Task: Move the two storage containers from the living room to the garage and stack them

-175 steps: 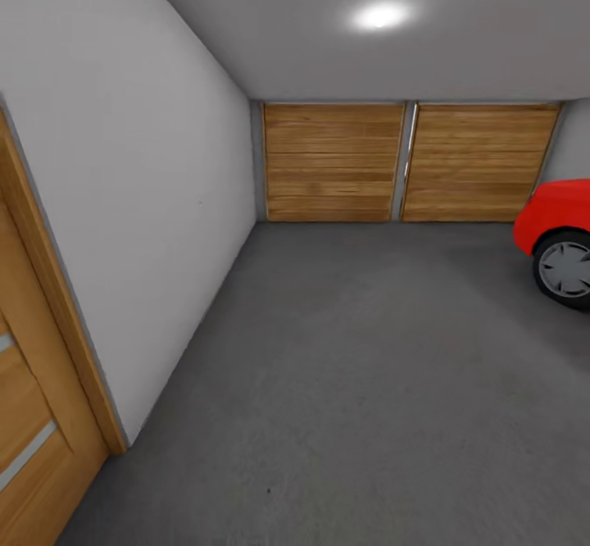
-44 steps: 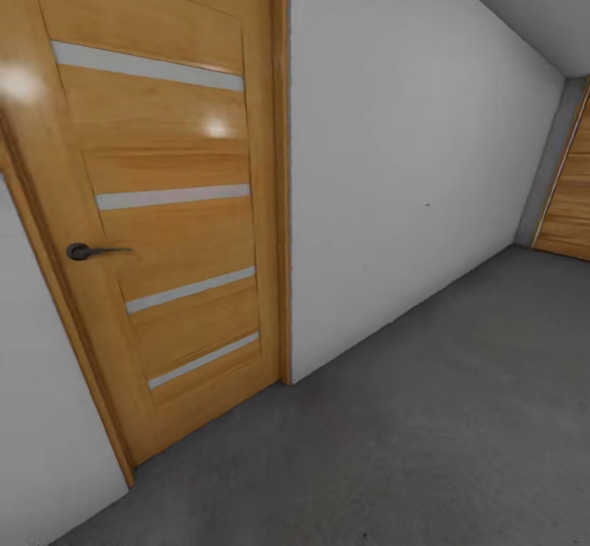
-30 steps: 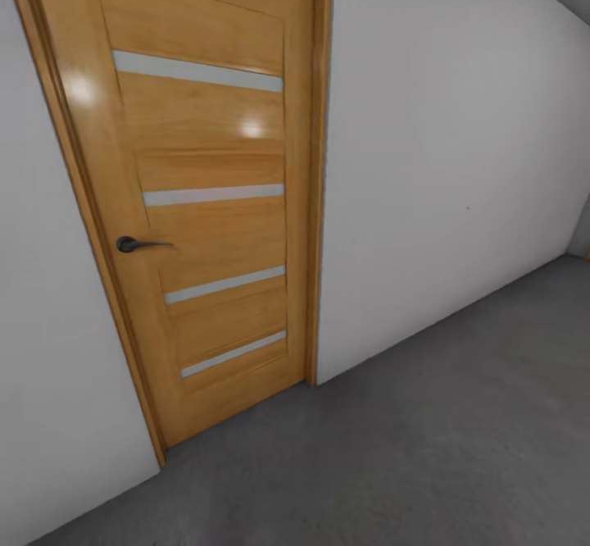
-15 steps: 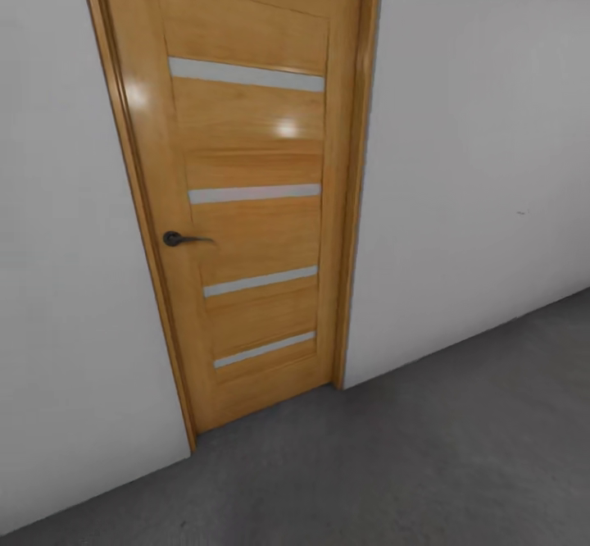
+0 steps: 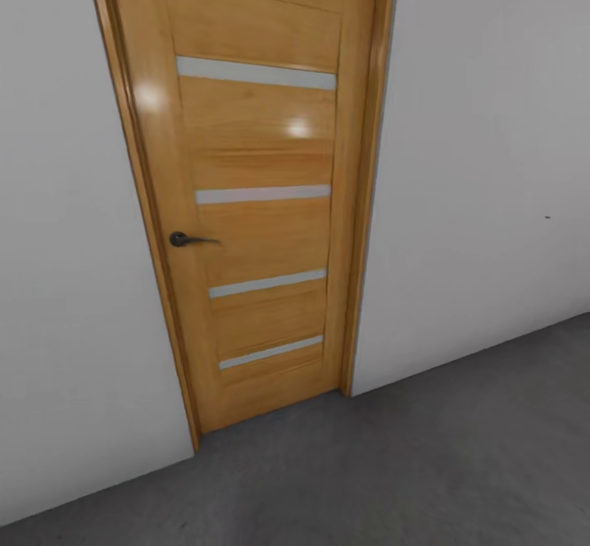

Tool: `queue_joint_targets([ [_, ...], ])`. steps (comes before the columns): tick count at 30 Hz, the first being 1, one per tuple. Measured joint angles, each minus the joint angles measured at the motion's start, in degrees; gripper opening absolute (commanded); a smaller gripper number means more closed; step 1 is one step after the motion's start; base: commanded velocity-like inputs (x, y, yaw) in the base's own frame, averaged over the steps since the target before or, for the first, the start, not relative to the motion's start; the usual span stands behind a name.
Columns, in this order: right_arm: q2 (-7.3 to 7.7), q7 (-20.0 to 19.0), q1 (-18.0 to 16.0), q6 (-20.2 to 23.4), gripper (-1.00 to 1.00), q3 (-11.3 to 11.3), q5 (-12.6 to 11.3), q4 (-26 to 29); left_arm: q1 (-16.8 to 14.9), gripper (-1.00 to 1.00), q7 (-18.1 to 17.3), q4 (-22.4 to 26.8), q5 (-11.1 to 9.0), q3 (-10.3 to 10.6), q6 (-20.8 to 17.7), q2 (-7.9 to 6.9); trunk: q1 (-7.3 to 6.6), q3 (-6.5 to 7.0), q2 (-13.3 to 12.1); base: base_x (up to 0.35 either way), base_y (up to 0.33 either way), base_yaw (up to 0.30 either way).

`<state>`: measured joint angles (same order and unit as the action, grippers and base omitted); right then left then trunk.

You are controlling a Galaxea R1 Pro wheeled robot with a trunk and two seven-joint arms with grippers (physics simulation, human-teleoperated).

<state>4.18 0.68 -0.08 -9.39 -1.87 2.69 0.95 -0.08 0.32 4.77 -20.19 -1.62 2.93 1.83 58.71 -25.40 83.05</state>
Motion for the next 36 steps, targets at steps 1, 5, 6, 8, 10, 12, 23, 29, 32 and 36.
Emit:
queue_joint_targets([
  [1, 0.01, -0.05, 0.0, 0.0, 1.0, 0.0, 0.01, 0.0, 0.0, 1.0, 0.0, -0.02, 0.0, 0.0, 0.0, 0.0, 0.0, 0.0, 0.0, 0.238, -0.247, 0.002],
  [5, -0.01, -0.14, 0.0, 0.0, 1.0, 0.0, 0.02, 0.0, 0.0, 1.0, 0.0, -0.02, -0.01, 0.0, 0.0, 0.0, 0.0, 0.0, 0.0, 0.241, -0.249, 0.001],
  [6, -0.02, -0.14, 0.0, 0.0, 1.0, 0.0, 0.03, 0.0, 0.0, 1.0, 0.0, -0.02, -0.01, 0.0, 0.0, 0.0, 0.0, 0.0, 0.0, 0.244, -0.249, 0.0],
  [8, -0.04, -0.15, 0.0, 0.0, 1.0, 0.0, 0.06, 0.0, 0.0, 1.0, 0.0, -0.03, -0.01, 0.0, 0.0, 0.0, 0.0, 0.0, 0.0, 0.244, -0.249, 0.0],
  [10, -0.09, -0.11, 0.0, 0.0, 1.0, 0.0, 0.04, 0.0, 0.0, 1.0, -0.02, -0.03, -0.01, 0.0, 0.0, 0.0, 0.0, 0.0, 0.0, 0.246, -0.244, 0.02],
  [12, -0.13, 0.02, 0.0, 0.01, 1.0, 0.0, 0.04, 0.01, 0.0, 1.0, -0.03, -0.03, -0.01, 0.0, 0.0, 0.0, 0.0, 0.0, 0.0, 0.249, -0.238, 0.133],
  [23, -0.06, 0.11, 0.0, 0.02, 1.0, 0.0, 0.02, 0.01, 0.0, 1.0, 0.0, 0.03, -0.01, 0.0, 0.01, 0.0, 0.0, 0.0, 0.0, 0.251, -0.234, 0.25],
  [29, -0.06, 0.11, 0.0, 0.02, 1.0, 0.0, 0.02, 0.01, 0.0, 1.0, 0.0, 0.02, -0.01, 0.0, 0.02, 0.0, 0.0, 0.0, 0.0, 0.252, -0.233, 0.267],
  [32, -0.06, 0.11, 0.0, 0.01, 1.0, 0.0, 0.02, 0.01, 0.0, 1.0, 0.0, 0.02, -0.01, 0.0, 0.02, 0.0, 0.0, 0.0, 0.0, 0.252, -0.233, 0.267],
  [36, -0.06, 0.11, 0.0, 0.0, 1.0, 0.0, 0.02, 0.01, 0.0, 1.0, 0.0, 0.03, -0.01, 0.0, 0.02, 0.0, 0.0, 0.0, 0.0, 0.252, -0.233, 0.265],
])
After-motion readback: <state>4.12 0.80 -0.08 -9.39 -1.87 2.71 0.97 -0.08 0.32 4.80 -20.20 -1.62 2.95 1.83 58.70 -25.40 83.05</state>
